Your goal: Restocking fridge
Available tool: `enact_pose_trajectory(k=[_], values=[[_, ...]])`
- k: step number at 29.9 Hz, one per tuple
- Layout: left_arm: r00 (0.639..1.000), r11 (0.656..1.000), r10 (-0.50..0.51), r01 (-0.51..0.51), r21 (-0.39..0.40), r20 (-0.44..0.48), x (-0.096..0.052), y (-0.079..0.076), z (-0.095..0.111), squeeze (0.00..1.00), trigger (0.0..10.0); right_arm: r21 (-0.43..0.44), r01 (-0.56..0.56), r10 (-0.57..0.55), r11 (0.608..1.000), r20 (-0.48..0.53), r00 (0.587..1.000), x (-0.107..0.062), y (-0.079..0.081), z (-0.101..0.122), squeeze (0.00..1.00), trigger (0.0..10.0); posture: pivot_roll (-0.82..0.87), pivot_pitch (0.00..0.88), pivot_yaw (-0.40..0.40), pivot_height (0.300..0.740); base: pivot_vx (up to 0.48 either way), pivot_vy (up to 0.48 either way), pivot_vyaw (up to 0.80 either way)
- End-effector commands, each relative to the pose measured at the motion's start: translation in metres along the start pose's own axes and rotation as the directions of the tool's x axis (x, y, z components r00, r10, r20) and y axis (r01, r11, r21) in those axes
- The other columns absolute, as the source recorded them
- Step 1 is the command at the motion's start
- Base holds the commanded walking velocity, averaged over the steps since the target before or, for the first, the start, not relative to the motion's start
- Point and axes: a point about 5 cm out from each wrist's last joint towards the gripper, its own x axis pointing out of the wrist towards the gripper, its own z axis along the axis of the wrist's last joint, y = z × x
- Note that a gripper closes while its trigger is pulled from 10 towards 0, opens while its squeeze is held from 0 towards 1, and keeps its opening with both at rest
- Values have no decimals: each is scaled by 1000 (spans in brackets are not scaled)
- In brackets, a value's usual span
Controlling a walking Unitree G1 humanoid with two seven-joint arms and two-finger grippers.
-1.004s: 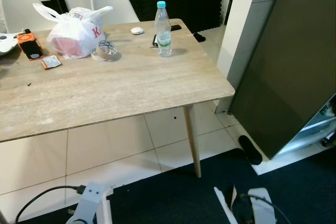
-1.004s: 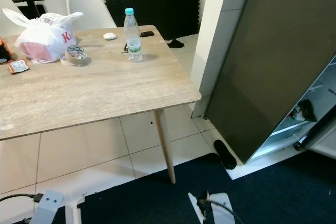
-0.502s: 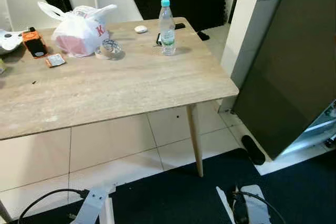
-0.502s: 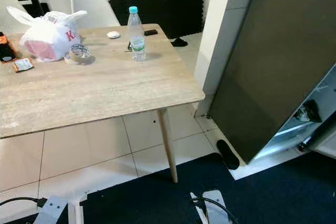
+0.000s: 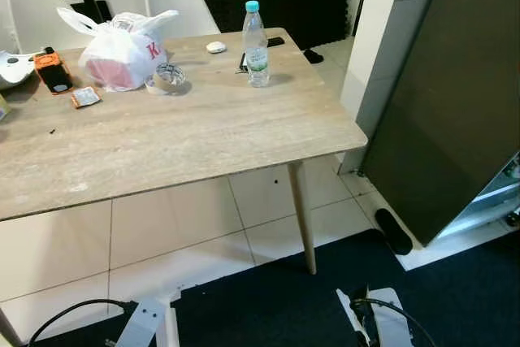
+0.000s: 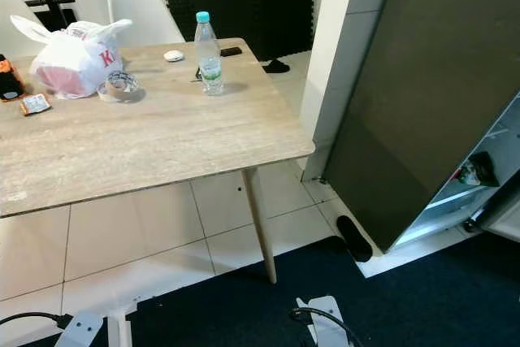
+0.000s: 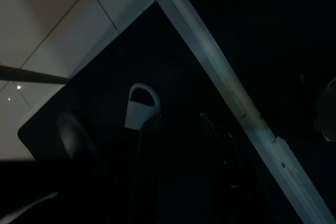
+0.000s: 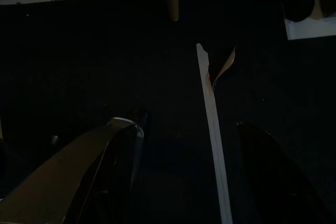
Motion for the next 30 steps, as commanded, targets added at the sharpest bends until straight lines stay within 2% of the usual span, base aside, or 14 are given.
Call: enact_pose_trajectory(k=[1, 4, 9, 18, 24, 30], values=[[1000, 1000, 0, 1, 17, -10, -1, 5, -4, 302, 10000, 2, 15, -15, 1000, 3, 1000, 0, -4, 2, 0, 10000, 74, 0, -6, 740, 0, 0, 0], [1000, 999, -2, 3, 35, -24, -2, 6, -8, 302, 10000, 38, 26, -27, 999, 9, 1000, 1, -4, 4, 0, 10000, 63, 0, -3, 740, 0, 0, 0], [998, 999, 17, -16, 28, -54, -3, 10, -16, 318, 10000, 6, 2, -2, 1000, -3, 1000, 0, 2, -3, 0, 10000, 61, 0, -3, 740, 0, 0, 0], [999, 999, -3, 5, 36, -53, -3, -1, -15, 322, 10000, 63, 36, -35, 997, -17, 999, -4, -8, -13, 0, 10000, 72, 0, -5, 740, 0, 0, 0], [998, 999, 1, 1, 33, -57, -3, -3, -17, 353, 10000, 57, 4, -3, 998, -19, 1000, -3, 4, -15, 0, 10000, 74, 0, -2, 740, 0, 0, 0], [998, 999, 7, -5, 33, -56, -4, -3, -17, 376, 10000, 61, -7, 7, 998, -3, 1000, -2, 9, -10, 0, 10000, 83, 0, -6, 740, 0, -344, 0]])
